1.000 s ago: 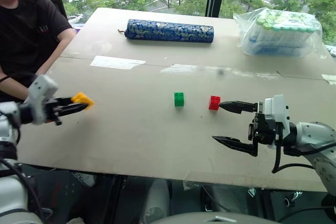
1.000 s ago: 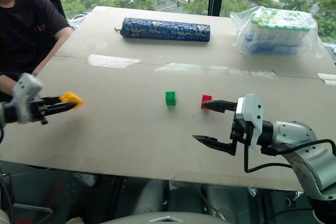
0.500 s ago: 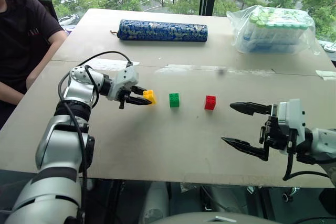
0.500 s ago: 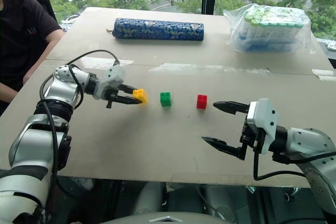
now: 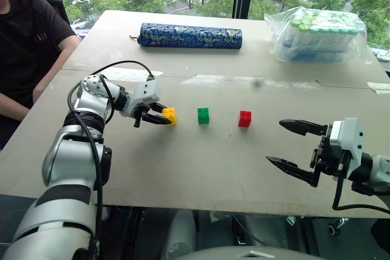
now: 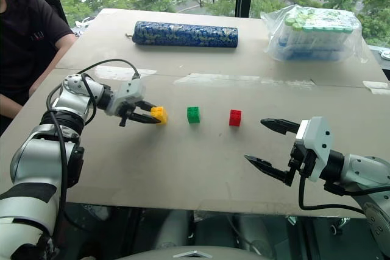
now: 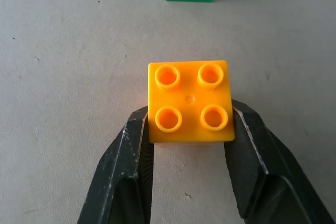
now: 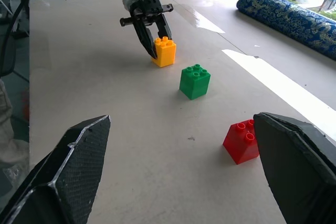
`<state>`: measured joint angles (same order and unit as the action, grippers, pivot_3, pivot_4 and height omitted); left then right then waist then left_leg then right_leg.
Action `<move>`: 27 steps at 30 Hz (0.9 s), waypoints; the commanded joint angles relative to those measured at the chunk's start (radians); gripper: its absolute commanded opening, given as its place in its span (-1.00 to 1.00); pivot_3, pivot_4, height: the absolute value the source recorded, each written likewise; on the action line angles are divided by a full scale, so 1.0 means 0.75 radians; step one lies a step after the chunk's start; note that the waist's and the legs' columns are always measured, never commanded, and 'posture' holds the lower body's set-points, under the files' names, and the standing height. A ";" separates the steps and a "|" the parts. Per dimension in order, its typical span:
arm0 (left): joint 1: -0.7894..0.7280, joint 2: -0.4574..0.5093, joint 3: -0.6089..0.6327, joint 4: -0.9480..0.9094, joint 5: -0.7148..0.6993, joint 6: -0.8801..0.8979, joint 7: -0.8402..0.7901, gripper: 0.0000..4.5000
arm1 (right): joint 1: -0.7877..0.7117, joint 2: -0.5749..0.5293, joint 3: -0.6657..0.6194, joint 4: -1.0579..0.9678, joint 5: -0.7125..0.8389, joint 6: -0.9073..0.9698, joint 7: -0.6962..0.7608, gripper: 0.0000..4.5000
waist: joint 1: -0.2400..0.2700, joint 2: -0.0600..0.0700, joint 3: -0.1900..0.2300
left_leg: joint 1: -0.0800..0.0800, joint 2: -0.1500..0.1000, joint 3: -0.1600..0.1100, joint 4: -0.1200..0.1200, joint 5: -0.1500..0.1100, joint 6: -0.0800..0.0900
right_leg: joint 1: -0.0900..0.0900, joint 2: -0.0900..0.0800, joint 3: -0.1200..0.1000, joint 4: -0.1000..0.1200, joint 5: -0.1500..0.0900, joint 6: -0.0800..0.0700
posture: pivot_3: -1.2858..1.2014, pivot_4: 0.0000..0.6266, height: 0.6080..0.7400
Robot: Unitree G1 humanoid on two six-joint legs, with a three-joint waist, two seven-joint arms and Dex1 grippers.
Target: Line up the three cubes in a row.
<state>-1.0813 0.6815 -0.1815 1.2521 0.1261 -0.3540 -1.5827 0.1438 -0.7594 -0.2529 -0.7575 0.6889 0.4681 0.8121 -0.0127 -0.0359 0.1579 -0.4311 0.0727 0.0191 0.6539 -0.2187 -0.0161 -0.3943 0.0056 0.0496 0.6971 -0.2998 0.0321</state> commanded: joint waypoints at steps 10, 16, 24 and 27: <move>-0.050 -0.009 0.006 0.023 0.051 -0.062 0.038 0.30 | 0.011 -0.013 -0.053 -0.056 0.026 -0.008 -0.034 1.00 | 0.000 0.000 0.000 | 0.000 0.000 0.000 0.000 0.000 0.000 | 0.000 0.000 0.000 0.000 0.000 0.000 | 0.03 -0.52 1.00; -0.003 0.060 0.107 -0.121 -0.149 0.103 -0.042 0.97 | 0.082 -0.010 -0.088 -0.056 0.011 -0.006 -0.044 1.00 | 0.000 0.000 0.000 | 0.000 0.000 0.000 0.000 0.000 0.000 | 0.000 0.000 0.000 0.000 0.000 0.000 | 0.03 -0.52 1.00; 0.927 0.238 0.620 -1.394 -0.628 0.858 0.283 0.97 | 0.227 0.027 -0.174 0.179 -0.164 -0.063 -0.096 1.00 | -0.041 0.006 -0.002 | 0.003 0.003 0.000 -0.003 0.000 -0.001 | 0.000 -0.005 0.005 0.000 0.000 0.000 | 0.03 -0.52 1.00; 1.255 0.129 0.830 -1.814 -0.761 1.086 0.557 0.97 | 0.283 0.040 -0.235 0.246 -0.186 -0.111 -0.057 1.00 | -0.023 0.007 -0.002 | 0.002 0.003 0.000 -0.002 0.000 0.000 | 0.000 -0.009 0.001 0.000 0.000 0.000 | 0.03 -0.52 1.00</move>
<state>-0.1888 0.8079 0.3303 0.0891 -0.3597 0.3632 -1.2863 0.3445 -0.7348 -0.3725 -0.5689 0.5495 0.4245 0.7525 -0.0302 -0.0309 0.1565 -0.4296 0.0746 0.0192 0.6524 -0.2186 -0.0162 -0.3931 -0.0008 0.0486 0.6972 -0.3001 0.0323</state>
